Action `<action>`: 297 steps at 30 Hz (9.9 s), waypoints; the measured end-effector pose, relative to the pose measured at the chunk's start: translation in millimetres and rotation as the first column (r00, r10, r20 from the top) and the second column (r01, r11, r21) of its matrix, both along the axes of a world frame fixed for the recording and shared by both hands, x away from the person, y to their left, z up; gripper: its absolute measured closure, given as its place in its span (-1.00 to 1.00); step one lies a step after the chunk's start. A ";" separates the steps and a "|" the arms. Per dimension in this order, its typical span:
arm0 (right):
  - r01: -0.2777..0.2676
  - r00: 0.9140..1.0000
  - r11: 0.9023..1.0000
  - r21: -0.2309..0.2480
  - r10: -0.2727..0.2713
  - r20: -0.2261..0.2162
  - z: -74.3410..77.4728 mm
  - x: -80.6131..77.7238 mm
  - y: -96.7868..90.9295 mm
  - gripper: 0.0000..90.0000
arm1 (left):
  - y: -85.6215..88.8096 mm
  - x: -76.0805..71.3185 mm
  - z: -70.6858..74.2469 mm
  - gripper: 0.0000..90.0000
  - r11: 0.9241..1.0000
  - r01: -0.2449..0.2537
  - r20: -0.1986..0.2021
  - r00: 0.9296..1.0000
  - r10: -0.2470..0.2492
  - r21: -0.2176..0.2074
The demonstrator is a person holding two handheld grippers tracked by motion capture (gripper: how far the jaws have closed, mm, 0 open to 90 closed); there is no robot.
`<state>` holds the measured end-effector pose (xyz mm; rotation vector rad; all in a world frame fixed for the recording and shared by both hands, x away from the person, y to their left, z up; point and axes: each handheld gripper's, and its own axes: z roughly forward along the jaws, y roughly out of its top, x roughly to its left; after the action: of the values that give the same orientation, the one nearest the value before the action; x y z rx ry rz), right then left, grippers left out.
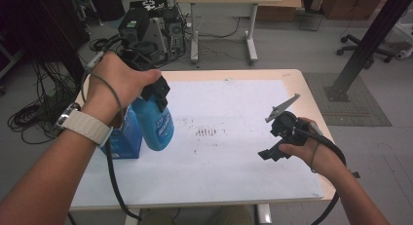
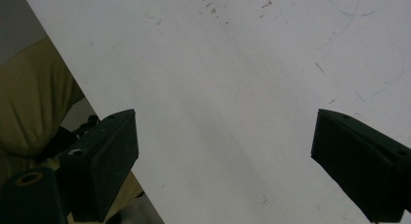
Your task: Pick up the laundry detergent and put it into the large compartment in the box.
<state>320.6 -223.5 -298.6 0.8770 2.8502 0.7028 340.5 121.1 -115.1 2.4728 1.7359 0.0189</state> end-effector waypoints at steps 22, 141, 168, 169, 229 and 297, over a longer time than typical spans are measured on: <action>0.010 1.000 1.000 0.004 -0.010 -0.012 -4.6 7.5 -1.8 -0.78 | 35.7 9.1 38.7 -0.17 0.998 -0.069 0.036 0.997 0.069 -0.015; 0.056 0.995 0.998 -0.024 -0.058 -0.086 -33.0 27.2 -2.3 -0.78 | 149.4 82.3 -117.1 -0.17 0.951 -0.306 0.114 0.947 0.300 0.040; 0.072 0.992 0.997 -0.029 -0.074 -0.100 -37.2 26.0 -6.6 -0.78 | 143.9 90.0 -163.7 -0.17 0.961 -0.270 0.084 0.960 0.265 0.053; 0.072 0.992 0.997 -0.030 -0.075 -0.100 -37.8 26.1 -6.7 -0.78 | 144.1 90.1 -163.6 -0.17 0.961 -0.270 0.082 0.961 0.266 0.052; 0.072 0.992 0.997 -0.024 -0.074 -0.102 -40.9 22.5 -8.7 -0.78 | 149.9 86.9 -161.1 -0.48 0.966 -0.256 0.068 0.965 0.253 0.039; 0.059 0.997 0.998 0.007 -0.058 -0.051 -20.0 1.2 -10.2 -0.78 | 101.7 39.7 -49.3 -0.84 0.994 -0.102 0.235 0.968 0.093 0.028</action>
<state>321.7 -233.7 -318.6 0.9889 2.8540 0.6964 380.2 222.8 -164.4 2.2992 1.7679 0.3425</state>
